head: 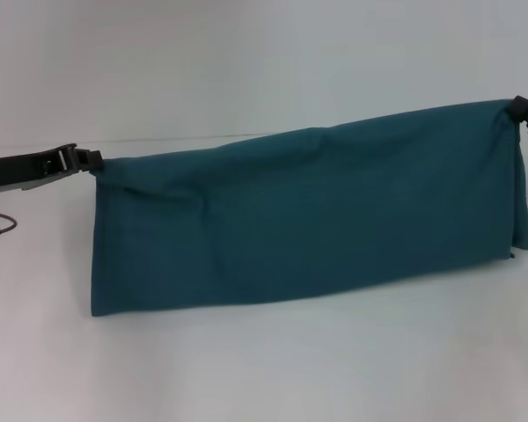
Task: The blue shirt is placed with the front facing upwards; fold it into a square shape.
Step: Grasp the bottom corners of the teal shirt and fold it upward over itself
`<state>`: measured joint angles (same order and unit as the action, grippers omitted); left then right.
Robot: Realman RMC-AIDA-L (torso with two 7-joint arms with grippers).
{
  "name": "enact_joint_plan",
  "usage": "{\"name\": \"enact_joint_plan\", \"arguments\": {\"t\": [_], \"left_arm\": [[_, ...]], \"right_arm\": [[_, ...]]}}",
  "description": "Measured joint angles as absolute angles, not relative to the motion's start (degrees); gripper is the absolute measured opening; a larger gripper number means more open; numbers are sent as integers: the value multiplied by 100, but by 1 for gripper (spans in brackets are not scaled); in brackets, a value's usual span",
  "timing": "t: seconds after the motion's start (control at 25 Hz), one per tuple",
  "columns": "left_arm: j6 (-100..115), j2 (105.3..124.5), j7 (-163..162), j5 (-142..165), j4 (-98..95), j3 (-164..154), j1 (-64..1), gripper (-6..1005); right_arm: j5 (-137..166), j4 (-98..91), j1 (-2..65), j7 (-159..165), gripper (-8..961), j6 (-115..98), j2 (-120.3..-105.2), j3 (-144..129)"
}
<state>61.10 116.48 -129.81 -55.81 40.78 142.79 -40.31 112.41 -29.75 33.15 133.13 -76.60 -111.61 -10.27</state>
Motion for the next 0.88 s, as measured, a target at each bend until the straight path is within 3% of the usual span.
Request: {"name": "enact_joint_plan", "arguments": {"t": [0.72,0.88], "left_arm": [[5129,11712,-12943,-5559,3687,14042,-4224,35],[4510,11938,-12355,-5783,3562,14089,-4255,37]], "right_arm": [[11238,-2454,3811,13022,2,-6045,-11245,-1343],[11231,-2269,3970,12812,21,-5422,-11353,-1343]]}}
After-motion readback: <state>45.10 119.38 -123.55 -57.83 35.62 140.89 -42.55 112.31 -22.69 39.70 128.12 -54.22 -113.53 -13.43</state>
